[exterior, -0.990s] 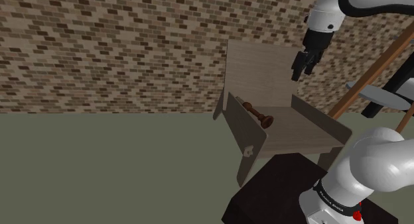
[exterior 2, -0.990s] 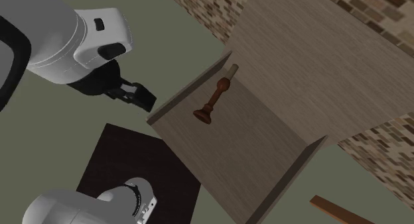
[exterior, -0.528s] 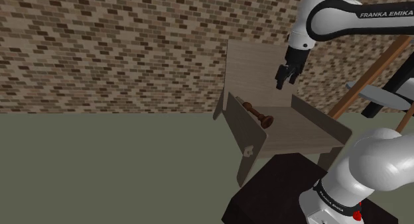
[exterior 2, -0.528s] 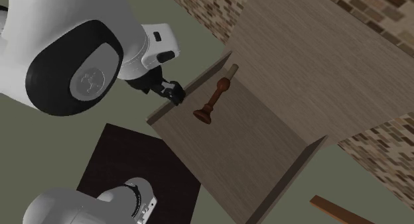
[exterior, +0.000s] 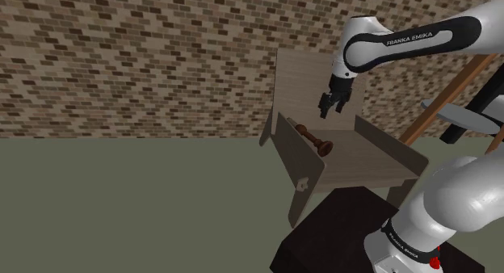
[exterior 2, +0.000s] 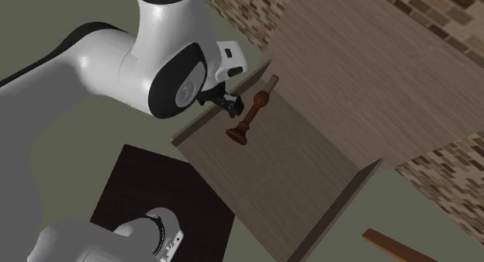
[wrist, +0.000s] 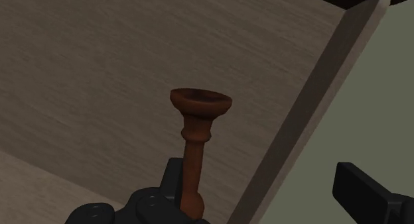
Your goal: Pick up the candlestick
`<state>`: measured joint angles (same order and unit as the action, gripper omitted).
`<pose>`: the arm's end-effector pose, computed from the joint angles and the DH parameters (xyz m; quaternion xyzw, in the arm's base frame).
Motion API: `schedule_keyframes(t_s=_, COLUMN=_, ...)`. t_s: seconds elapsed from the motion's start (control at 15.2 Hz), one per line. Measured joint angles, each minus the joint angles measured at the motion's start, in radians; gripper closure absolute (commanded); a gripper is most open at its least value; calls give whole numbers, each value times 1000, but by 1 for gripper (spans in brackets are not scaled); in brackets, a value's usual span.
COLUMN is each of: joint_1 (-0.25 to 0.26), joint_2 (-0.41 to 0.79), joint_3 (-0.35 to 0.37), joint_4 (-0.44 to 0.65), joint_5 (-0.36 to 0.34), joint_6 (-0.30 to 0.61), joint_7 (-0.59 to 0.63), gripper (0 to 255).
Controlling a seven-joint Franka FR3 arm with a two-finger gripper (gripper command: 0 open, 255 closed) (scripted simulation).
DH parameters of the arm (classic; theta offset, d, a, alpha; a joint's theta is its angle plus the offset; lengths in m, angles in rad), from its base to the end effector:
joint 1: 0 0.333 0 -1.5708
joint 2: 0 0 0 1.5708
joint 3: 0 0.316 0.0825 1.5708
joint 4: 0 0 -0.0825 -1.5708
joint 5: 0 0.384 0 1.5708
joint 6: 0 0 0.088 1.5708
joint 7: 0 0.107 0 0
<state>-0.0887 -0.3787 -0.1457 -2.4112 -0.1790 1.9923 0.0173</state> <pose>0.4104 -0.1112 0.4480 0.9950 -0.0815 -0.0263 0.0515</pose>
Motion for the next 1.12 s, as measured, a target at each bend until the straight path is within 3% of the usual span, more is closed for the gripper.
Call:
schedule_keyframes(t_s=0.46, joint_1=-15, joint_2=265, joint_3=-47, joint_4=66, joint_5=26, joint_6=196, joint_7=-22, gripper=0)
schedule_keyframes(t_s=1.12, joint_1=-63, joint_2=630, joint_3=-78, joint_4=249, joint_5=121, joint_6=367, joint_7=-100, gripper=0)
